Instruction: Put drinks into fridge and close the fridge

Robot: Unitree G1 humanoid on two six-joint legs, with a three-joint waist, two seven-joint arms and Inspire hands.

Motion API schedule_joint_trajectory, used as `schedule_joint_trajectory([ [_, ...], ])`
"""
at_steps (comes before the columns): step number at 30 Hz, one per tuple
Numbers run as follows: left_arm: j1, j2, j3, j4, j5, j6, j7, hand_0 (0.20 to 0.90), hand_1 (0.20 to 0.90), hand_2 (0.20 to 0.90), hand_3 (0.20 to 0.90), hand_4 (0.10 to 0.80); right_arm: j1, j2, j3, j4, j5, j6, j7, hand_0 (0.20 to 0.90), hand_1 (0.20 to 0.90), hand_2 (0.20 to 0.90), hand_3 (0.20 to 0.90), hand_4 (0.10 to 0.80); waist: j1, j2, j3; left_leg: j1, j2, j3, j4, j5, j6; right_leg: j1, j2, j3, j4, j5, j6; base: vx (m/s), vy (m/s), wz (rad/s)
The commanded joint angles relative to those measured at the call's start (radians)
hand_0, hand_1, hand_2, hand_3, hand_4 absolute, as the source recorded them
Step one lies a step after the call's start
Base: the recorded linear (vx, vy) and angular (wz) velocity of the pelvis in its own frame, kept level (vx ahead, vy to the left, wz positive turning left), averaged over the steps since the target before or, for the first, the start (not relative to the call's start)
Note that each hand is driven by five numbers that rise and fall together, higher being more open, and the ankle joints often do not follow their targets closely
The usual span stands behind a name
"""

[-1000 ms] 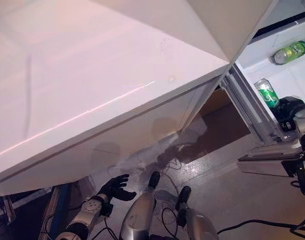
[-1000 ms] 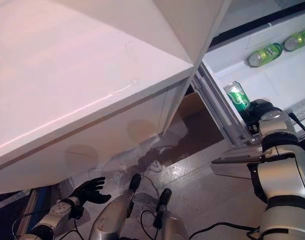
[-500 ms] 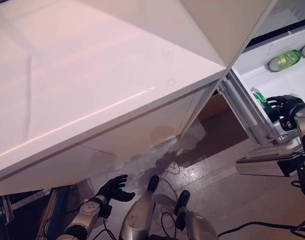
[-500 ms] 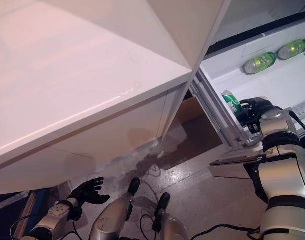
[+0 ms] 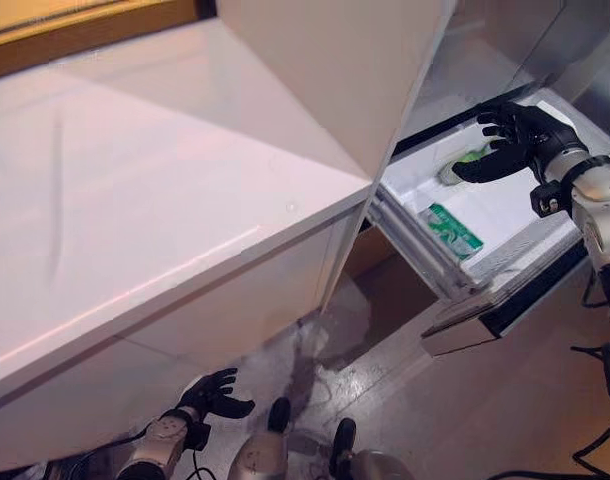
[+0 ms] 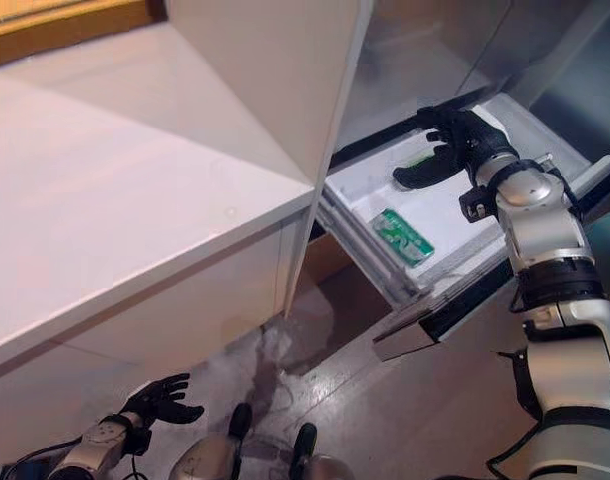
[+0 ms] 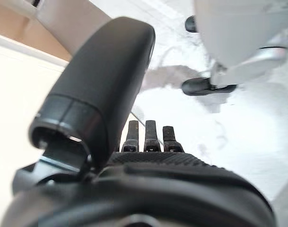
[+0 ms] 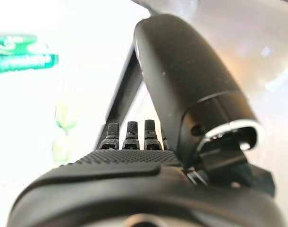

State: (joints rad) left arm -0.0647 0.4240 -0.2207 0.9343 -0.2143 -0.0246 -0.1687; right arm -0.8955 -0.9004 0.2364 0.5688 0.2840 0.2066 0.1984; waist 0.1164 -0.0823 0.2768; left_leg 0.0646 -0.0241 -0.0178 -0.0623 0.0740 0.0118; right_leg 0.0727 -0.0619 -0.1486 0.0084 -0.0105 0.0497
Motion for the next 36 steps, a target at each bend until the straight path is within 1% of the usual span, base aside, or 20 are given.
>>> schedule_joint_trajectory([
  [1, 0.038, -0.017, -0.017, 0.071, 0.029, -0.041, -0.025, 0.900, 0.900, 0.900, 0.900, 0.800, 0.042, -0.160, -0.041, -0.039, 0.065, -0.069, -0.122, 0.900, 0.900, 0.900, 0.900, 0.800, -0.045, 0.012, -0.164, -0.005, -0.030, 0.052, 0.101, -0.156, -0.014, -0.024, 0.038, -0.006, 0.061, -0.069, 0.009, 0.015, -0.007, -0.32],
  [3, 0.041, -0.024, -0.019, 0.087, 0.032, -0.051, -0.028, 0.900, 0.900, 0.900, 0.900, 0.800, 0.095, -0.157, -0.099, -0.072, 0.104, -0.101, -0.177, 0.900, 0.900, 0.900, 0.900, 0.800, -0.062, 0.015, -0.174, 0.007, -0.028, 0.064, 0.102, -0.164, -0.014, -0.017, 0.039, 0.003, 0.059, -0.070, 0.011, 0.034, 0.000, -0.27],
  [5, 0.047, -0.034, -0.020, 0.108, 0.037, -0.067, -0.026, 0.900, 0.900, 0.900, 0.900, 0.800, 0.159, -0.134, -0.173, -0.115, 0.156, -0.153, -0.277, 0.900, 0.900, 0.900, 0.900, 0.800, -0.077, 0.020, -0.182, 0.015, -0.026, 0.075, 0.112, -0.175, -0.012, -0.013, 0.038, 0.013, 0.061, -0.073, 0.012, 0.040, 0.002, -0.21],
  [7, 0.054, -0.046, -0.022, 0.120, 0.041, -0.074, -0.019, 0.900, 0.900, 0.900, 0.900, 0.800, 0.233, -0.084, -0.245, -0.162, 0.175, -0.200, -0.341, 0.900, 0.900, 0.900, 0.900, 0.800, -0.091, 0.027, -0.184, 0.023, -0.025, 0.083, 0.121, -0.186, -0.010, -0.010, 0.038, 0.021, 0.067, -0.077, 0.013, 0.040, 0.003, -0.26],
  [8, 0.054, -0.048, -0.023, 0.122, 0.041, -0.075, -0.017, 0.900, 0.900, 0.900, 0.900, 0.800, 0.247, -0.073, -0.257, -0.172, 0.178, -0.206, -0.353, 0.900, 0.900, 0.900, 0.900, 0.800, -0.092, 0.028, -0.184, 0.025, -0.025, 0.084, 0.122, -0.188, -0.009, -0.009, 0.037, 0.023, 0.067, -0.078, 0.014, 0.043, 0.000, -0.26],
  [9, 0.055, -0.053, -0.028, 0.126, 0.040, -0.072, -0.014, 0.900, 0.900, 0.900, 0.900, 0.800, 0.288, -0.040, -0.289, -0.192, 0.204, -0.226, -0.382, 0.900, 0.900, 0.900, 0.900, 0.800, -0.098, 0.033, -0.185, 0.028, -0.025, 0.086, 0.126, -0.193, -0.007, -0.008, 0.037, 0.028, 0.069, -0.080, 0.014, 0.041, -0.002, -0.23],
  [12, 0.064, -0.066, -0.030, 0.131, 0.042, -0.069, -0.009, 0.900, 0.900, 0.900, 0.900, 0.800, 0.378, 0.029, -0.347, -0.216, 0.274, -0.265, -0.403, 0.900, 0.900, 0.900, 0.900, 0.800, -0.110, 0.041, -0.186, 0.036, -0.024, 0.089, 0.126, -0.200, -0.005, -0.003, 0.037, 0.035, 0.070, -0.082, 0.014, 0.060, -0.006, -0.21],
  [18, 0.088, -0.079, -0.043, 0.126, 0.030, -0.066, -0.005, 0.900, 0.900, 0.900, 0.900, 0.800, 0.456, 0.108, -0.405, -0.188, 0.403, -0.301, -0.419, 0.900, 0.900, 0.900, 0.900, 0.800, -0.109, 0.051, -0.187, 0.040, -0.023, 0.087, 0.124, -0.202, -0.007, 0.003, 0.035, 0.028, 0.063, -0.083, 0.014, 0.085, -0.019, -0.06],
  [23, 0.092, -0.081, -0.053, 0.112, 0.015, -0.050, 0.009, 0.900, 0.900, 0.900, 0.900, 0.800, 0.464, 0.153, -0.389, -0.168, 0.414, -0.304, -0.434, 0.900, 0.900, 0.900, 0.900, 0.800, -0.095, 0.058, -0.166, 0.016, -0.022, 0.070, 0.147, -0.203, -0.005, -0.014, 0.027, 0.012, 0.091, -0.097, 0.006, 0.052, -0.018, 0.03],
  [26, 0.059, -0.074, -0.072, 0.083, -0.020, -0.039, 0.026, 0.900, 0.900, 0.900, 0.900, 0.800, 0.435, 0.159, -0.365, -0.160, 0.412, -0.323, -0.454, 0.900, 0.900, 0.900, 0.900, 0.800, -0.079, 0.065, -0.117, -0.063, -0.025, 0.049, 0.230, -0.217, 0.005, -0.086, 0.011, -0.004, 0.178, -0.122, -0.012, -0.110, -0.011, 0.18],
  [28, 0.013, -0.068, -0.085, 0.068, -0.054, -0.042, 0.041, 0.900, 0.900, 0.900, 0.900, 0.800, 0.387, 0.151, -0.341, -0.141, 0.417, -0.354, -0.471, 0.900, 0.900, 0.900, 0.900, 0.800, -0.067, 0.065, -0.052, -0.137, -0.030, 0.035, 0.317, -0.235, 0.016, -0.147, -0.005, -0.018, 0.257, -0.135, -0.028, -0.228, -0.011, 0.30],
  [29, 0.003, -0.068, -0.085, 0.064, -0.063, -0.040, 0.047, 0.900, 0.900, 0.900, 0.900, 0.800, 0.373, 0.149, -0.335, -0.134, 0.415, -0.361, -0.473, 0.900, 0.900, 0.900, 0.900, 0.800, -0.066, 0.066, -0.039, -0.159, -0.032, 0.032, 0.343, -0.242, 0.018, -0.165, -0.009, -0.022, 0.280, -0.139, -0.031, -0.227, 0.001, 0.36],
  [30, -0.009, -0.069, -0.086, 0.052, -0.077, -0.043, 0.056, 0.900, 0.900, 0.900, 0.900, 0.800, 0.344, 0.146, -0.320, -0.120, 0.413, -0.379, -0.477, 0.900, 0.900, 0.900, 0.900, 0.800, -0.058, 0.068, -0.006, -0.197, -0.036, 0.026, 0.388, -0.250, 0.025, -0.198, -0.016, -0.031, 0.323, -0.145, -0.041, -0.147, 0.013, 0.32],
  [31, -0.013, -0.070, -0.085, 0.049, -0.084, -0.043, 0.059, 0.900, 0.900, 0.900, 0.900, 0.800, 0.333, 0.144, -0.315, -0.116, 0.415, -0.384, -0.475, 0.900, 0.900, 0.900, 0.900, 0.800, -0.057, 0.069, 0.000, -0.209, -0.037, 0.025, 0.400, -0.253, 0.026, -0.209, -0.018, -0.033, 0.336, -0.148, -0.043, -0.172, 0.027, 0.24],
  [34, -0.019, -0.075, -0.090, 0.028, -0.099, -0.057, 0.072, 0.900, 0.900, 0.900, 0.900, 0.800, 0.262, 0.132, -0.283, -0.082, 0.414, -0.410, -0.445, 0.900, 0.900, 0.900, 0.900, 0.800, -0.039, 0.077, 0.044, -0.281, -0.048, 0.015, 0.480, -0.272, 0.038, -0.277, -0.026, -0.043, 0.420, -0.168, -0.060, -0.106, 0.037, 0.15],
  [36, -0.019, -0.075, -0.092, 0.011, -0.115, -0.070, 0.091, 0.900, 0.900, 0.900, 0.900, 0.800, 0.192, 0.110, -0.245, -0.048, 0.400, -0.430, -0.427, 0.900, 0.900, 0.900, 0.900, 0.800, -0.021, 0.086, 0.075, -0.351, -0.058, 0.017, 0.552, -0.282, 0.045, -0.340, -0.041, -0.053, 0.495, -0.178, -0.072, -0.127, 0.039, 0.10],
])
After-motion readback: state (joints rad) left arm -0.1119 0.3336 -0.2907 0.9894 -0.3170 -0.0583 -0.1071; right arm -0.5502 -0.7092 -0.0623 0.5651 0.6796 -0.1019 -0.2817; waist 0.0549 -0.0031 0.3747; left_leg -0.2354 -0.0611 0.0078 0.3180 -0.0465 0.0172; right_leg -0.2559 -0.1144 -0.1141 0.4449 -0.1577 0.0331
